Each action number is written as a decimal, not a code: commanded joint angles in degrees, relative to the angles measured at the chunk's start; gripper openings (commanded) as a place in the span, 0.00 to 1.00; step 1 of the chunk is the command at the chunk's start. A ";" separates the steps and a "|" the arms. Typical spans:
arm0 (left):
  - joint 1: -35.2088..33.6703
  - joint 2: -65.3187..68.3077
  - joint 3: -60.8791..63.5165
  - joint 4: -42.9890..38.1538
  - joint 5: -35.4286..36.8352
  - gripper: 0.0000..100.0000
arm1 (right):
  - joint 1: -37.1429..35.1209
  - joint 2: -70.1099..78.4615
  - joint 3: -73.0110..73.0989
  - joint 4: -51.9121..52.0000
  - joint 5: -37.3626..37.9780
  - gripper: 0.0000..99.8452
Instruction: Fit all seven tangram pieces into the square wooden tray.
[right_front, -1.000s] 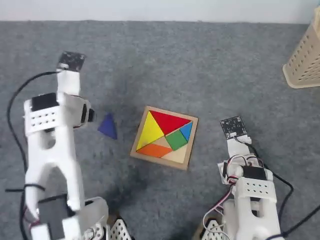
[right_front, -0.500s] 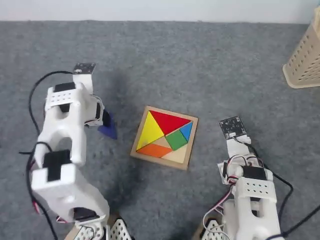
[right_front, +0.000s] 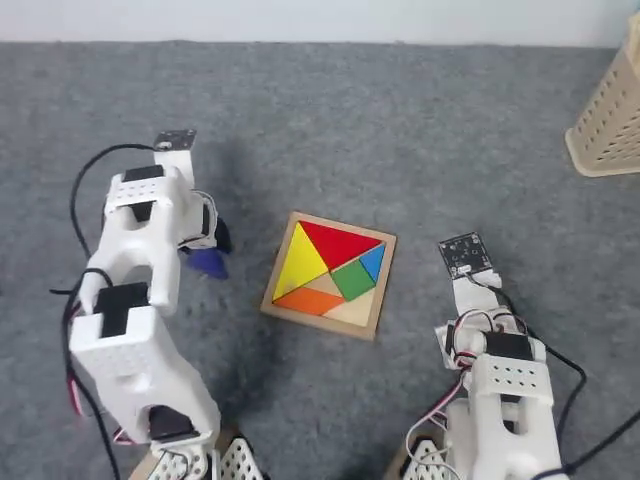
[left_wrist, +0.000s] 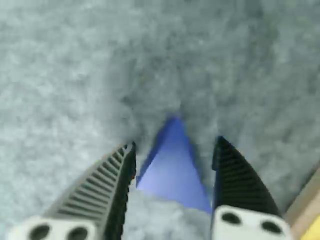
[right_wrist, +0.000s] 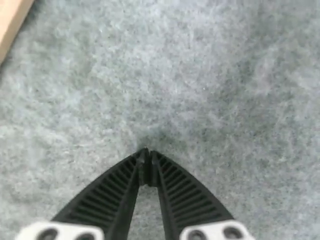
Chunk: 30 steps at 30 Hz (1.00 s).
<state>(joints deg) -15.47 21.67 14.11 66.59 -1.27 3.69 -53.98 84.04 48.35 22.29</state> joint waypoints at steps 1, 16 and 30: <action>2.55 -0.18 -1.36 0.88 0.44 0.22 | 0.48 0.31 -3.52 -0.66 0.79 0.01; -3.25 -12.66 5.41 2.11 2.29 0.25 | 0.48 0.31 -3.52 -0.66 0.88 0.01; -1.49 1.05 -0.04 3.34 4.04 0.25 | 0.48 0.31 -3.52 -0.66 0.88 0.01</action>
<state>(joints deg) -18.29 20.97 16.40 68.97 1.80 3.69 -53.98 84.04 48.35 22.37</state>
